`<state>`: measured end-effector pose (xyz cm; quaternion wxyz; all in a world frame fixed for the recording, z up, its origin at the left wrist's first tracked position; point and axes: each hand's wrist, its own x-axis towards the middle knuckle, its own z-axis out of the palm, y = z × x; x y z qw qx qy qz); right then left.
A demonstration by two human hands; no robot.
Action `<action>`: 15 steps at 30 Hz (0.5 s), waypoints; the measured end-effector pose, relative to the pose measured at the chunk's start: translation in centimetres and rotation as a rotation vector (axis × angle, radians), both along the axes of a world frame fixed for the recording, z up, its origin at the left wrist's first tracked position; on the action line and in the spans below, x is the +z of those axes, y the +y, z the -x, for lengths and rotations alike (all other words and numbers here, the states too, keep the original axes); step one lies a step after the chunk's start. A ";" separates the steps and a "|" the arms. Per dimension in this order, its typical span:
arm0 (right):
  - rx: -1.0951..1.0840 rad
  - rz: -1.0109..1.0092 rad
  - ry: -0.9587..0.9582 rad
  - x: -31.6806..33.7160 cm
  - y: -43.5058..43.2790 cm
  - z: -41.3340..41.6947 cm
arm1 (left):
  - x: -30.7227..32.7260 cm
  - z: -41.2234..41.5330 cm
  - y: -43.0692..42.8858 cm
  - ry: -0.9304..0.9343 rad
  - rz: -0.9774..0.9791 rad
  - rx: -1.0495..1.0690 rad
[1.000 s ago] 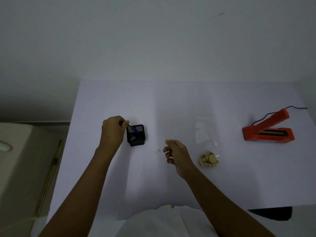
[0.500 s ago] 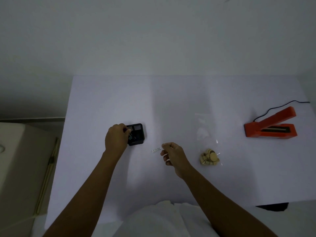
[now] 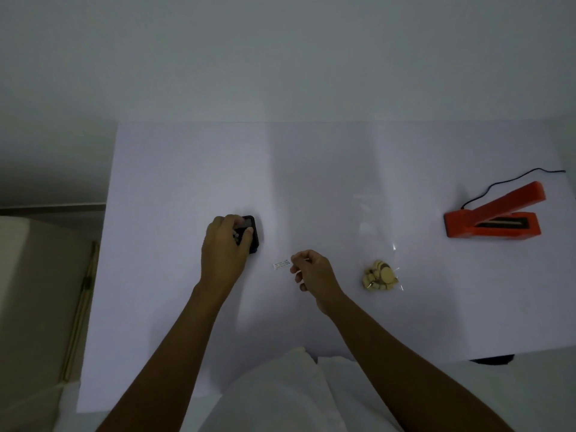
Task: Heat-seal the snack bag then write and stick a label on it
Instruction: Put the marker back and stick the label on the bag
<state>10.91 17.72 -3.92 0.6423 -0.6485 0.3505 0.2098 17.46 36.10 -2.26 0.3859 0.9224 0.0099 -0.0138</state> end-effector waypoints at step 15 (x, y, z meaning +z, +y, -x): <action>0.210 0.063 -0.115 -1.6 2.7 -1.9 | -4.1 4.2 -0.9 0.196 0.322 0.423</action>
